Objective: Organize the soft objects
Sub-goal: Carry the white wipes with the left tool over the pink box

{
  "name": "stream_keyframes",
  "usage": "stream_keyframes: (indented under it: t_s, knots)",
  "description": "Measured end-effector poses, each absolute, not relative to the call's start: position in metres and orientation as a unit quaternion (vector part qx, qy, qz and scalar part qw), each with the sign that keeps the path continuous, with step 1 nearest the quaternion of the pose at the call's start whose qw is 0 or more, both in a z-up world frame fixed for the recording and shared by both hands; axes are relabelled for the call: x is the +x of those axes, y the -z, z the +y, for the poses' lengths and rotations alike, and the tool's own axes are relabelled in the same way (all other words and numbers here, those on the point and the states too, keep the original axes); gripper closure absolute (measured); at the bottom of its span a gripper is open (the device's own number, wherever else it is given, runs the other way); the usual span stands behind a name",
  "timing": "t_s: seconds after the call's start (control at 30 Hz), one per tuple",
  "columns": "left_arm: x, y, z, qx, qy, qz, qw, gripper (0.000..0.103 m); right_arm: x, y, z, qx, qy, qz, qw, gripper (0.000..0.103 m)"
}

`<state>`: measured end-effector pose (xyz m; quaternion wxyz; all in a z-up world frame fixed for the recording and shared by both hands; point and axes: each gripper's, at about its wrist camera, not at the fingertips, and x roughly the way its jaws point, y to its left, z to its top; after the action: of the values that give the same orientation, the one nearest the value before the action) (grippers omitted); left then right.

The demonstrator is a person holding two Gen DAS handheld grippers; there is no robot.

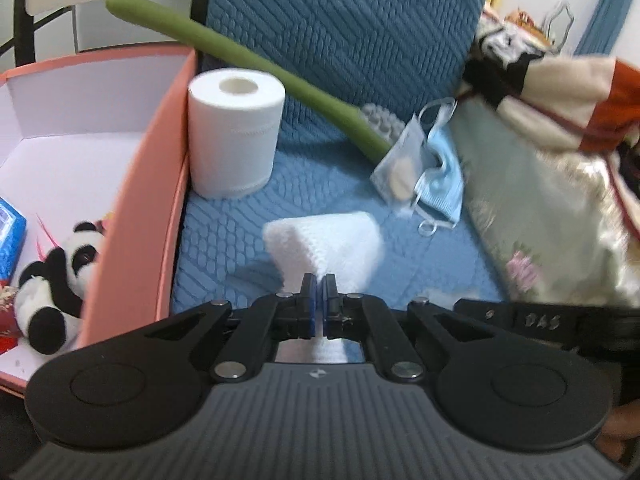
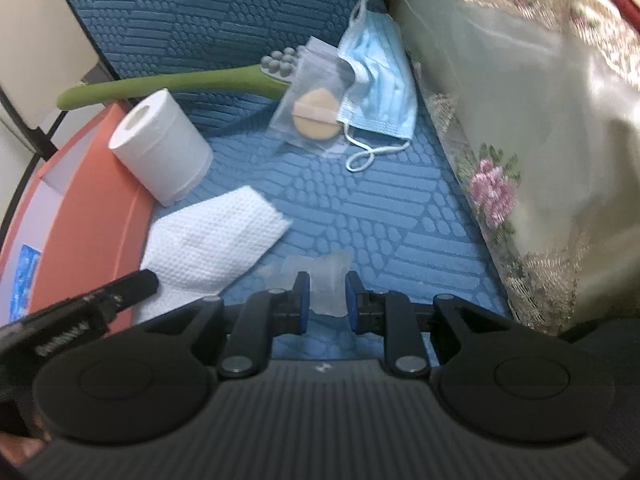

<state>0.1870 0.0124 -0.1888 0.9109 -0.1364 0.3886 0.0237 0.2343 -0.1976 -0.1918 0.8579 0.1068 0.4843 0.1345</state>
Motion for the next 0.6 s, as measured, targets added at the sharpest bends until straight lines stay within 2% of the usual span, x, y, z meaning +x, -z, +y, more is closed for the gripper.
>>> stream_keyframes:
  t_s: [0.33, 0.6]
  knots:
    - [0.18, 0.119, 0.04, -0.15, -0.023, 0.342, 0.927, 0.1, 0.232, 0.148, -0.178, 0.094, -0.168, 0.457, 0.869, 0.081]
    - [0.178, 0.061, 0.072, -0.144, -0.033, 0.307, 0.94, 0.1, 0.233, 0.087, -0.154, 0.095, -0.208, 0.403, 0.886, 0.081]
